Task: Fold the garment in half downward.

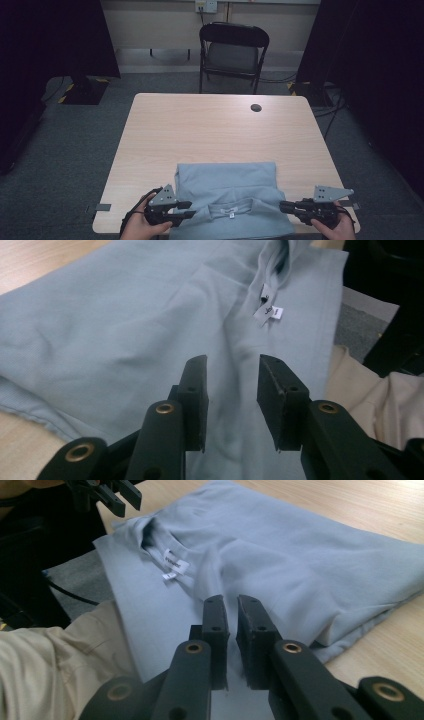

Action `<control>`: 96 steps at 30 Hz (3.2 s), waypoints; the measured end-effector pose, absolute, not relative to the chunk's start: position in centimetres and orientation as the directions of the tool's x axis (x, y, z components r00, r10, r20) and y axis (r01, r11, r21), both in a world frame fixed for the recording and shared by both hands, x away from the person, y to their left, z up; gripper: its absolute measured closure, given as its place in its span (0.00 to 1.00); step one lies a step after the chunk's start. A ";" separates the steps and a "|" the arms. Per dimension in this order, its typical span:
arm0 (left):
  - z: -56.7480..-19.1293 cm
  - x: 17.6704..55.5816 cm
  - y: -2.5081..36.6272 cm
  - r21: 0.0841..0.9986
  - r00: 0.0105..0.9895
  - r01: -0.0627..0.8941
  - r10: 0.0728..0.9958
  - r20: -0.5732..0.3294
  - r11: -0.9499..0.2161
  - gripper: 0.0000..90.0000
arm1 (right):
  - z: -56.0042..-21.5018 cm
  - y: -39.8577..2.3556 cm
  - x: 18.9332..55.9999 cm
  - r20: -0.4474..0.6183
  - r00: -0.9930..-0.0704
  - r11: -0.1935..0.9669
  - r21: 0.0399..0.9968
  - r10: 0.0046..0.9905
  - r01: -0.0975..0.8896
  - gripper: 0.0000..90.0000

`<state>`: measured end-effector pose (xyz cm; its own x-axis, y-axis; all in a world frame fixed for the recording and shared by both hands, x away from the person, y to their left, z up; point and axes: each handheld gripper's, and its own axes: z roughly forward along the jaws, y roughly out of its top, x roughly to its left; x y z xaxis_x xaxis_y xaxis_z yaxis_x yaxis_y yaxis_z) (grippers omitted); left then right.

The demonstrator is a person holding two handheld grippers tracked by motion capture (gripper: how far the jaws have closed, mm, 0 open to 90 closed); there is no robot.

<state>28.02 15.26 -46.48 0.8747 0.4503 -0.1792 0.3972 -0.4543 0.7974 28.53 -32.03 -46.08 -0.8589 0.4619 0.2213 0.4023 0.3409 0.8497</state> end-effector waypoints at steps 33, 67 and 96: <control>-47.5 37.4 14.8 0.827 0.812 0.395 0.573 -0.111 -0.400 0.24 | -46.8 -23.2 34.5 0.106 -0.882 0.464 0.818 0.459 0.340 0.18; -49.2 40.8 16.9 0.757 0.721 0.507 0.684 -0.110 -0.413 0.42 | -48.0 -9.7 32.9 0.062 -0.965 0.576 0.792 0.253 0.202 0.22; -49.3 44.3 15.3 0.727 0.729 0.513 0.679 -0.089 -0.455 0.61 | -49.4 -6.4 33.5 0.077 -0.976 0.628 0.754 0.206 0.192 0.27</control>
<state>44.25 15.30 -49.26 0.7285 0.6792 -0.0891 0.5134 -0.4552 0.7274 33.50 -6.36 -49.42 -0.9756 0.2058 0.0769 0.1920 0.6284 0.7538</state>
